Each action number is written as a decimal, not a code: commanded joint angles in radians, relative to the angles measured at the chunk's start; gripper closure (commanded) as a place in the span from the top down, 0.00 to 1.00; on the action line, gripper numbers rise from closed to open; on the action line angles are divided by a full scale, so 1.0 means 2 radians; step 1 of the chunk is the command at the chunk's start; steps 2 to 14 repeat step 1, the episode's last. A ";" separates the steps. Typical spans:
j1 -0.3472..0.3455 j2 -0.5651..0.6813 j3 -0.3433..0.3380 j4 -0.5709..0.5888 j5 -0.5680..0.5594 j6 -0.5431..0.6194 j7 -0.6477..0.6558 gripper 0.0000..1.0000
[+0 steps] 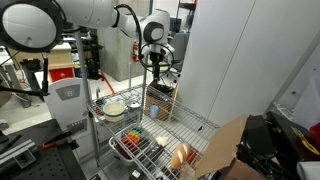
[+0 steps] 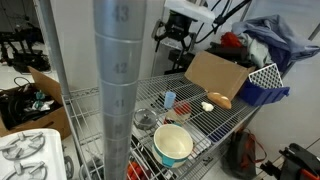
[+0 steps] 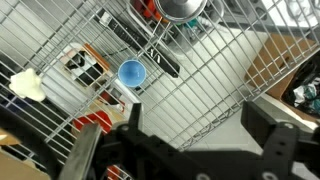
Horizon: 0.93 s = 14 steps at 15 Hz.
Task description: Move the blue cup backwards
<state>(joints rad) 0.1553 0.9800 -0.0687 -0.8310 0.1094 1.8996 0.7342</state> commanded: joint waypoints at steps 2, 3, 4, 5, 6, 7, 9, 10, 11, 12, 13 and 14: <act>0.000 -0.008 0.001 -0.011 0.000 0.000 -0.002 1.00; 0.000 -0.008 0.001 -0.011 0.000 0.000 -0.002 1.00; 0.000 -0.008 0.001 -0.011 0.000 0.000 -0.002 1.00; 0.000 -0.008 0.001 -0.011 0.000 0.000 -0.002 1.00; 0.000 -0.008 0.001 -0.011 0.000 0.000 -0.002 1.00; 0.000 -0.008 0.001 -0.011 0.000 0.000 -0.002 1.00; 0.000 -0.008 0.001 -0.011 0.000 0.000 -0.002 1.00; 0.000 -0.008 0.001 -0.011 0.000 0.000 -0.002 1.00; 0.000 -0.008 0.001 -0.011 0.000 0.000 -0.002 1.00; 0.000 -0.008 0.001 -0.011 0.000 0.000 -0.002 1.00; 0.000 -0.008 0.001 -0.011 0.000 0.000 -0.002 1.00; 0.000 -0.008 0.001 -0.011 0.000 0.000 -0.002 1.00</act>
